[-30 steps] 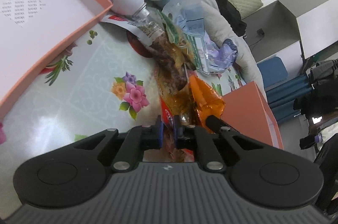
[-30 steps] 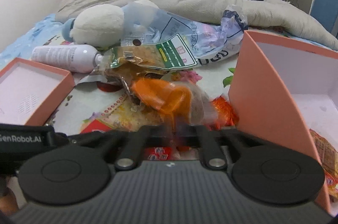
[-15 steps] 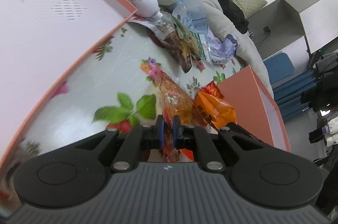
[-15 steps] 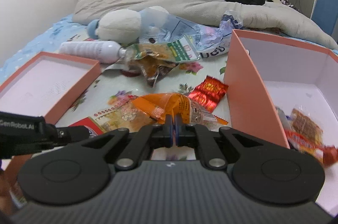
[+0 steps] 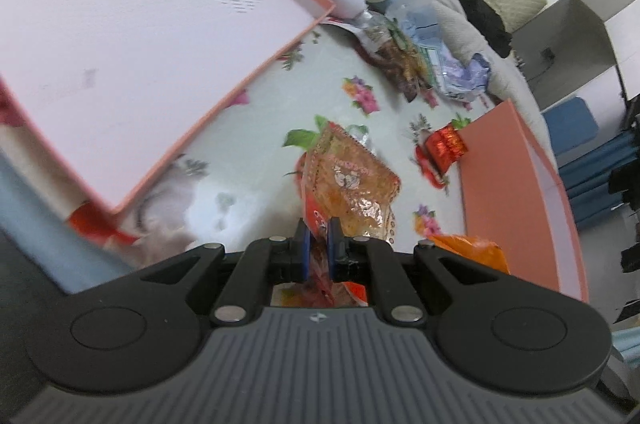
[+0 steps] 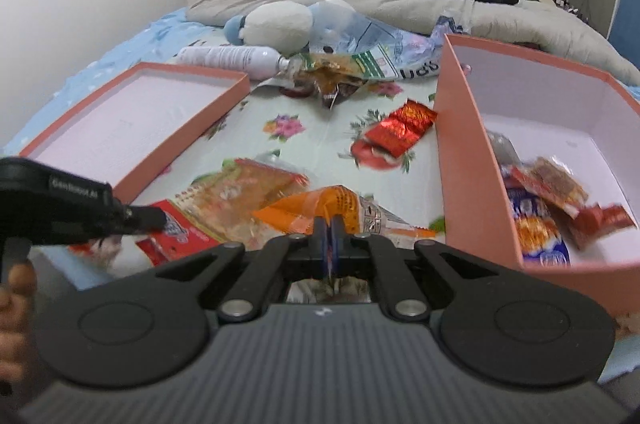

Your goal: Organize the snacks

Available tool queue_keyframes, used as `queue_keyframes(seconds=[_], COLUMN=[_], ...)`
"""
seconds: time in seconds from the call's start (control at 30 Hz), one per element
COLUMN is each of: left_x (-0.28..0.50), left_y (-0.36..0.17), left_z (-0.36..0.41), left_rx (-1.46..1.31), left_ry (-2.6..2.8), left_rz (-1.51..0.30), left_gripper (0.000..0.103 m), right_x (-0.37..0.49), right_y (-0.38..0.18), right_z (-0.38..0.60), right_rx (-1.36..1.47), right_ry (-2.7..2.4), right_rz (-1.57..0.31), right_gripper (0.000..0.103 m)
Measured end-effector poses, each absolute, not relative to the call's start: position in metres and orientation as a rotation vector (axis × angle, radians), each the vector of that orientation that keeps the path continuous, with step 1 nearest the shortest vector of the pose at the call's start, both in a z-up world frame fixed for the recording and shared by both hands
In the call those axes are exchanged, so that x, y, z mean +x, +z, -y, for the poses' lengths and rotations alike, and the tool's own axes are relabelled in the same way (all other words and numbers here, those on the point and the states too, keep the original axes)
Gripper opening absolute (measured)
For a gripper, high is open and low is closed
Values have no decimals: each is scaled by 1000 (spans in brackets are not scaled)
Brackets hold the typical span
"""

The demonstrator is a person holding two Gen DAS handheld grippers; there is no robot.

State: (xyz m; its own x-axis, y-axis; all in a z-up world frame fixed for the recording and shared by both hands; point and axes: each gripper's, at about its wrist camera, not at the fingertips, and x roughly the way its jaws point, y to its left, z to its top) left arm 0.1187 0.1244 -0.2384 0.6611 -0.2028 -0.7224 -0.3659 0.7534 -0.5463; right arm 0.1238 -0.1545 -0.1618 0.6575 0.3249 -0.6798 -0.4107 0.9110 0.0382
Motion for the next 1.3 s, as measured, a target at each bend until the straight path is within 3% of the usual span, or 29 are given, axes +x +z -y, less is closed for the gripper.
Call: queue_keyframes(seconds=[0.3, 0.33, 0.4, 0.43, 0.47, 0.5, 0.53, 0.57, 0.67, 0.77, 1.1, 1.3], left_x=[106, 107, 108, 108, 108, 108, 109, 110, 117, 129, 192, 217], left_y=[-235, -235, -233, -231, -229, -226, -224, -221, -212, -205, -213, -231], left_z=[-123, -122, -120, -120, -119, -118, -117, -115, -107, -97, -61, -43], left_rx=[-689, -676, -660, -652, -643, -628, -613, -596, -528, -454, -224, -100], left_ry=[116, 121, 139, 151, 159, 159, 155, 152, 139, 115, 13, -22], left_rz=[-938, -951, -970, -979, -984, -985, -988, -994, -989, -980, -986, -1009], left_gripper=[13, 21, 48, 67, 76, 78, 81, 83, 88, 89, 89, 88], right_x=[102, 102, 102, 101, 100, 99, 97, 96, 97, 99, 108, 112], right_y=[-172, -174, -178, -180, -182, -183, -184, -185, -186, -187, -203, -211], right_z=[182, 185, 189, 190, 192, 193, 195, 197, 196, 193, 183, 184], right_rx=[-69, -53, -33, -30, -26, -17, -2, 13, 40, 49, -37, -36], right_ry=[432, 431, 437, 435, 435, 434, 441, 449, 455, 442, 361, 368], right_rz=[-812, -826, -852, -857, -862, -864, -857, -847, -830, -804, -785, -817], right_gripper=[8, 8, 10, 14, 32, 43, 60, 66, 68, 82, 81, 73])
